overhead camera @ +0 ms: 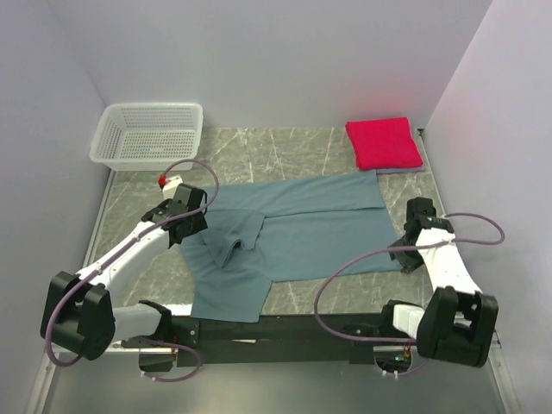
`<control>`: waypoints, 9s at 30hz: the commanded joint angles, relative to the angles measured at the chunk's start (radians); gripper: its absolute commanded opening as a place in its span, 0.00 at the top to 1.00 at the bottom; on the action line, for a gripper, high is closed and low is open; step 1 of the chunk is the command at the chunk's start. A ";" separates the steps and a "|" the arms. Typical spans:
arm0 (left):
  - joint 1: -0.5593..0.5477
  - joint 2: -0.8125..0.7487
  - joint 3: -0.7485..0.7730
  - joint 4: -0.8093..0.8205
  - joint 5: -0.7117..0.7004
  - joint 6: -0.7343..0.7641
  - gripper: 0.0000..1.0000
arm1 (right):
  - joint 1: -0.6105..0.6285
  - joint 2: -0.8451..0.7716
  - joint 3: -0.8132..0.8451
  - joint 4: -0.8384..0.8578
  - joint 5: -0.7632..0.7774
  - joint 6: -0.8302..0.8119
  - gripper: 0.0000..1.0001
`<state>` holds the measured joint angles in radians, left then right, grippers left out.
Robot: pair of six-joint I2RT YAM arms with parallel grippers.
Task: Fold and stack the t-shirts
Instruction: Fold the tshirt
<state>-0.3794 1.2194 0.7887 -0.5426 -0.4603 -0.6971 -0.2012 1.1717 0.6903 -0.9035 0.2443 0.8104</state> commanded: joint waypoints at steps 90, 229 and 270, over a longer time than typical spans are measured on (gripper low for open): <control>0.171 -0.024 -0.011 -0.215 0.318 -0.197 0.43 | 1.268 0.396 0.491 0.474 -0.461 -0.677 0.48; -0.234 0.109 -0.152 -0.349 0.233 -0.505 0.63 | 0.568 0.008 0.055 0.405 0.012 -0.229 0.54; -0.225 -0.015 -0.065 -0.393 0.213 -0.389 0.99 | -0.127 0.046 -0.144 0.354 -0.148 -0.080 0.53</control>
<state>-0.6075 1.2339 0.7231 -0.9394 -0.2337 -1.1023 -0.3214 1.2053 0.5625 -0.6067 0.1192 0.7208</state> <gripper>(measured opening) 0.021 0.468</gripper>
